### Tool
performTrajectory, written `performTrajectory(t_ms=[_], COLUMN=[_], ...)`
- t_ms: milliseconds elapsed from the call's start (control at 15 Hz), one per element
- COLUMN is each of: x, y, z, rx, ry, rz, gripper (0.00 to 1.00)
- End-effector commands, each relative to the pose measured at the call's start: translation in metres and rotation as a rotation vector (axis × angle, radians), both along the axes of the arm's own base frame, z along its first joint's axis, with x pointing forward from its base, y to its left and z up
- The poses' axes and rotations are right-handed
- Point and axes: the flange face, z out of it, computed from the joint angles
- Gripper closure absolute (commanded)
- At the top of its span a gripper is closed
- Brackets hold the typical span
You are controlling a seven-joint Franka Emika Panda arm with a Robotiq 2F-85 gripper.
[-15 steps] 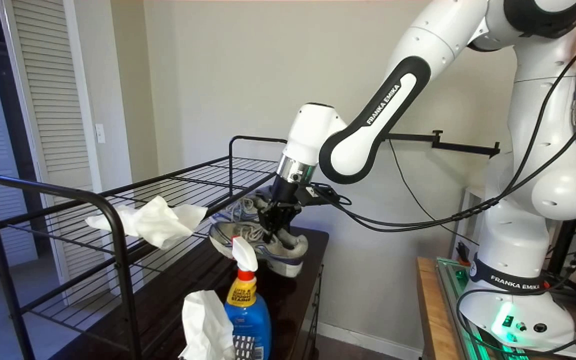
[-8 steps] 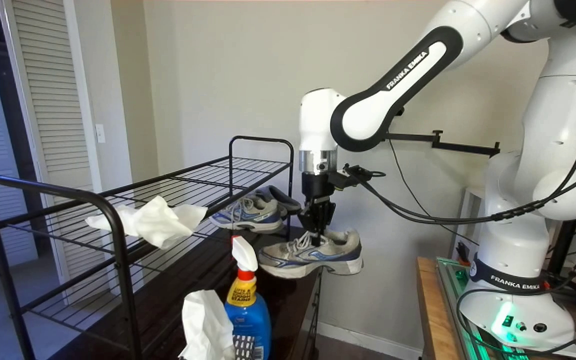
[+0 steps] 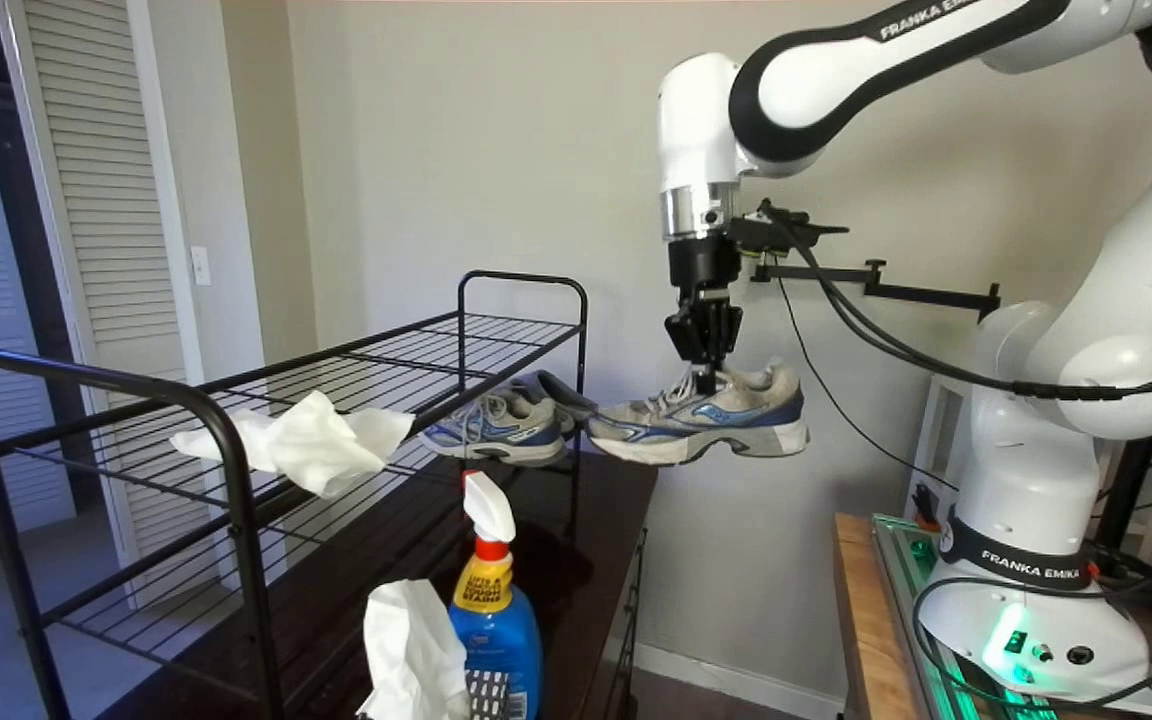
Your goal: Move the left sneaker to the top shelf.
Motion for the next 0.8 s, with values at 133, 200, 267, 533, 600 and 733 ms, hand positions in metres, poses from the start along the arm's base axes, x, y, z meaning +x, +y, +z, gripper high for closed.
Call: performTrajectory(t_ms=[133, 200, 267, 533, 600, 733], x=[-0.001, 0.005, -0.005, -0.004, -0.004, -0.005], y=[-0.027, -0.024, -0.025, -0.025, -0.025, -0.025], z=[0.116, 0.127, 0.103, 0.102, 0.099, 0.097], rx=[0.013, 0.023, 0.013, 0.011, 0.011, 0.011], ry=[-0.138, -0.165, -0.142, -0.138, -0.133, -0.128], rz=[-0.086, -0.069, -0.07, -0.07, -0.07, -0.07], gripper=[0.97, 0.97, 0.97, 0.88, 0.88, 0.88])
